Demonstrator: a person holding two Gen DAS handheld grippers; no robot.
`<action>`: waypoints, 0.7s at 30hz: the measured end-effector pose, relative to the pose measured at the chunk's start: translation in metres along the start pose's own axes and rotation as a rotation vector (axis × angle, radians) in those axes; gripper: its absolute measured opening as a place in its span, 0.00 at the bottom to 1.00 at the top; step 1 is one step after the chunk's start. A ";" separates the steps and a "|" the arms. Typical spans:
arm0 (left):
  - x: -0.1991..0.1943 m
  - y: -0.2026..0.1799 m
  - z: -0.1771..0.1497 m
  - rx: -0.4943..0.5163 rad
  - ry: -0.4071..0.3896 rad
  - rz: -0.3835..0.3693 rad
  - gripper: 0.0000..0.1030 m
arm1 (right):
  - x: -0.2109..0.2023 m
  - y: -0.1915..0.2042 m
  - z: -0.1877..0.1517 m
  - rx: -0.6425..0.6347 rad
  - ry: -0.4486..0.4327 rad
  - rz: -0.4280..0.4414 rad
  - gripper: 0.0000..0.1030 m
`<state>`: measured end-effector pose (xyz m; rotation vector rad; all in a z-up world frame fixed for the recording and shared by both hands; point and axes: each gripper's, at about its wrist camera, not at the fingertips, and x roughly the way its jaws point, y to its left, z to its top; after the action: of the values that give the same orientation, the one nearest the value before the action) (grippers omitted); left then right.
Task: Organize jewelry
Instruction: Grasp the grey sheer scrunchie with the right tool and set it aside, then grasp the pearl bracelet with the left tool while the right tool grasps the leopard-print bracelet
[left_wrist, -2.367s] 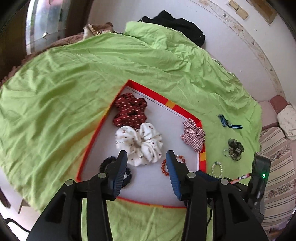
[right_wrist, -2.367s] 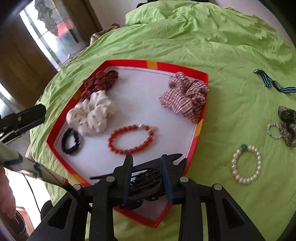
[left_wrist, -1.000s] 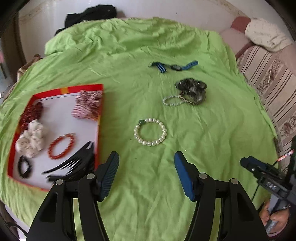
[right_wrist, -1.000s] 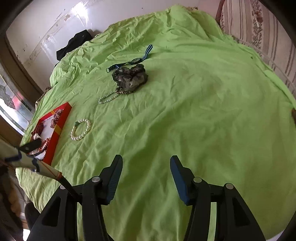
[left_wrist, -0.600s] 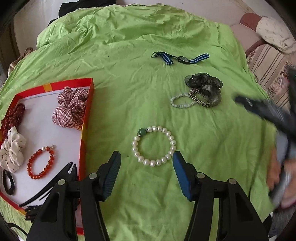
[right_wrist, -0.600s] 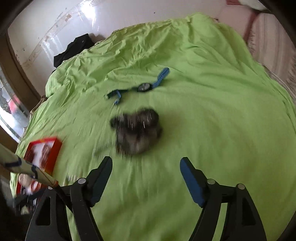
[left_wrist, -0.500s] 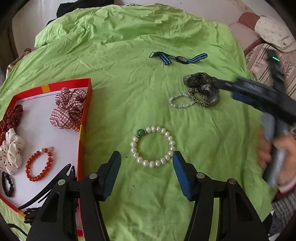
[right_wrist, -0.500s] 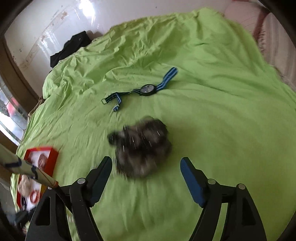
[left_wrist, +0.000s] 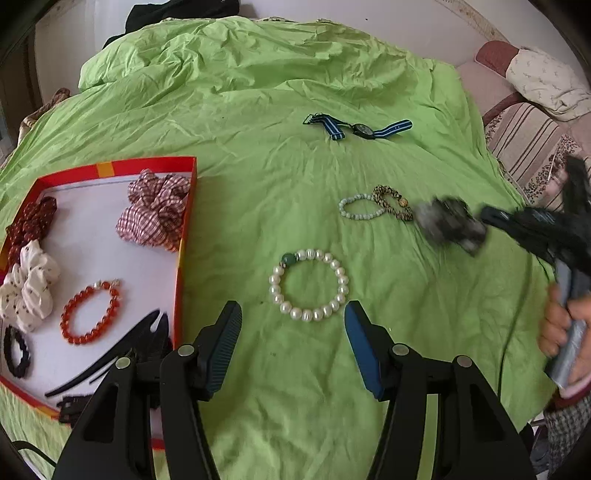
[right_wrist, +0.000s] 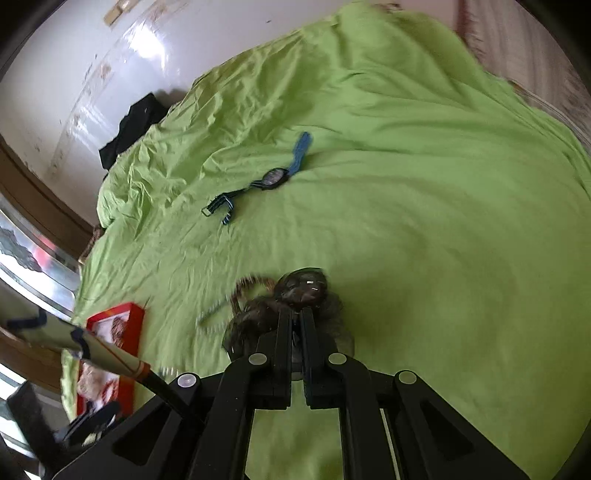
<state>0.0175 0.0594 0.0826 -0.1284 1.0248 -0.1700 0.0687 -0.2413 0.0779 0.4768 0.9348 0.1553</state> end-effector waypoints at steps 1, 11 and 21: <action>-0.001 0.001 -0.002 -0.005 0.006 -0.007 0.56 | -0.014 -0.008 -0.009 0.011 -0.003 -0.005 0.05; 0.037 -0.003 0.011 0.036 0.080 0.021 0.54 | -0.067 -0.050 -0.069 -0.004 -0.088 -0.189 0.59; 0.080 -0.006 0.017 0.036 0.145 0.032 0.32 | 0.000 0.030 -0.016 -0.146 -0.016 0.011 0.59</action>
<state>0.0720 0.0377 0.0259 -0.0679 1.1668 -0.1708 0.0585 -0.2100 0.0835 0.3474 0.8977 0.2279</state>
